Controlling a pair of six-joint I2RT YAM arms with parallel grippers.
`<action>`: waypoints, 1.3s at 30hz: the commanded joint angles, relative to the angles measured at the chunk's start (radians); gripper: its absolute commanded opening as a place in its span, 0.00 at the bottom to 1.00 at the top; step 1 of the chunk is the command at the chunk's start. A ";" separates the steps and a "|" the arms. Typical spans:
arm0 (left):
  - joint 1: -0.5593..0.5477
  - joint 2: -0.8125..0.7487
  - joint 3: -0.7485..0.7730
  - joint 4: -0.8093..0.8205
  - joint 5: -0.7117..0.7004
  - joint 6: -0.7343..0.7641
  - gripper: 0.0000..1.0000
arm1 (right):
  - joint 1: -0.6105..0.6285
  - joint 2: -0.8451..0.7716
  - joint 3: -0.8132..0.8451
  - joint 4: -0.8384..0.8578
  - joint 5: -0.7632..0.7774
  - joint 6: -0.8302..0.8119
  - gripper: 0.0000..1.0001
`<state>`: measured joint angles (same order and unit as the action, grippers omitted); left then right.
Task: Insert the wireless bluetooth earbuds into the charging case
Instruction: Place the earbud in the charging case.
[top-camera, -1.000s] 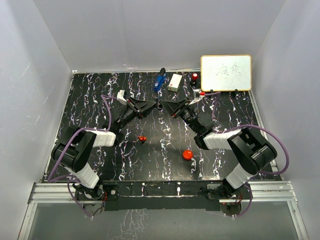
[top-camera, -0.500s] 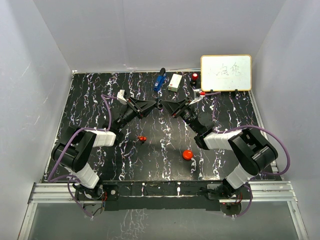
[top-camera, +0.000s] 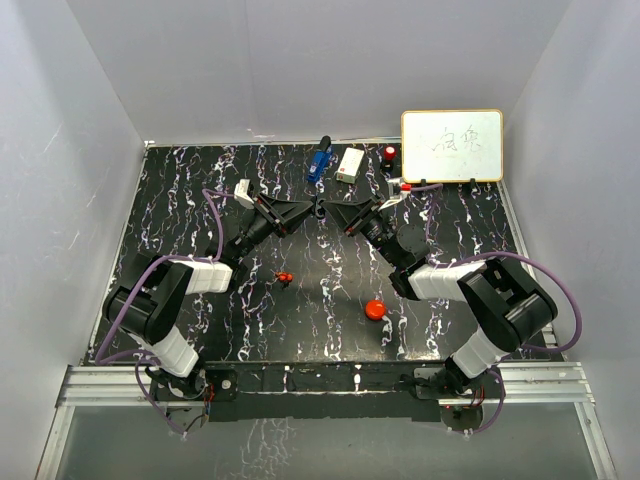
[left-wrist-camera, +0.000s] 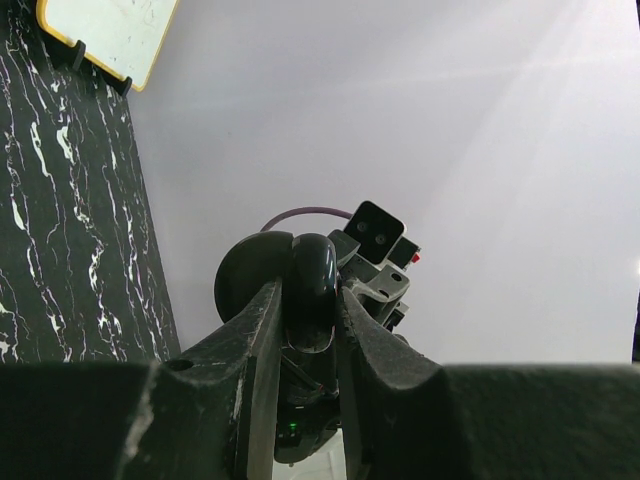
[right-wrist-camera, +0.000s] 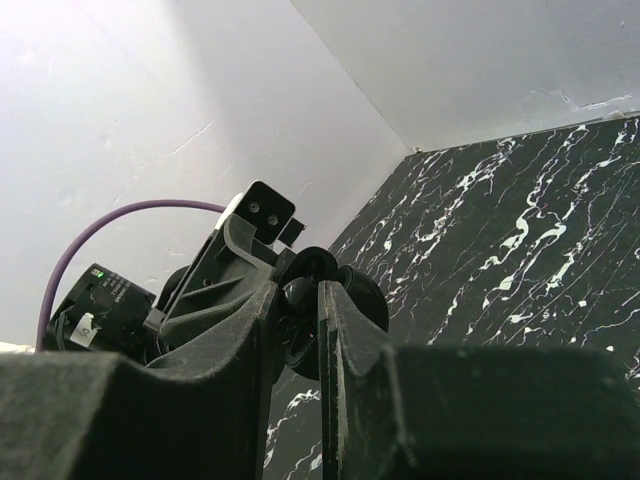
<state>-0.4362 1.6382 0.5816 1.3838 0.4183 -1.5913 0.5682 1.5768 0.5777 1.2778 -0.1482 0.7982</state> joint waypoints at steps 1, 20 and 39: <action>-0.006 -0.029 0.040 0.081 -0.019 -0.011 0.00 | -0.003 -0.034 -0.007 0.008 0.010 -0.018 0.18; -0.006 -0.024 0.040 0.084 -0.021 -0.012 0.00 | -0.004 -0.040 -0.002 -0.012 0.014 -0.023 0.31; -0.006 -0.013 0.038 0.082 -0.023 -0.012 0.00 | -0.006 -0.088 0.015 -0.074 0.007 -0.049 0.44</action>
<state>-0.4362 1.6402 0.5858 1.3842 0.4026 -1.5978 0.5671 1.5059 0.5774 1.1885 -0.1371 0.7647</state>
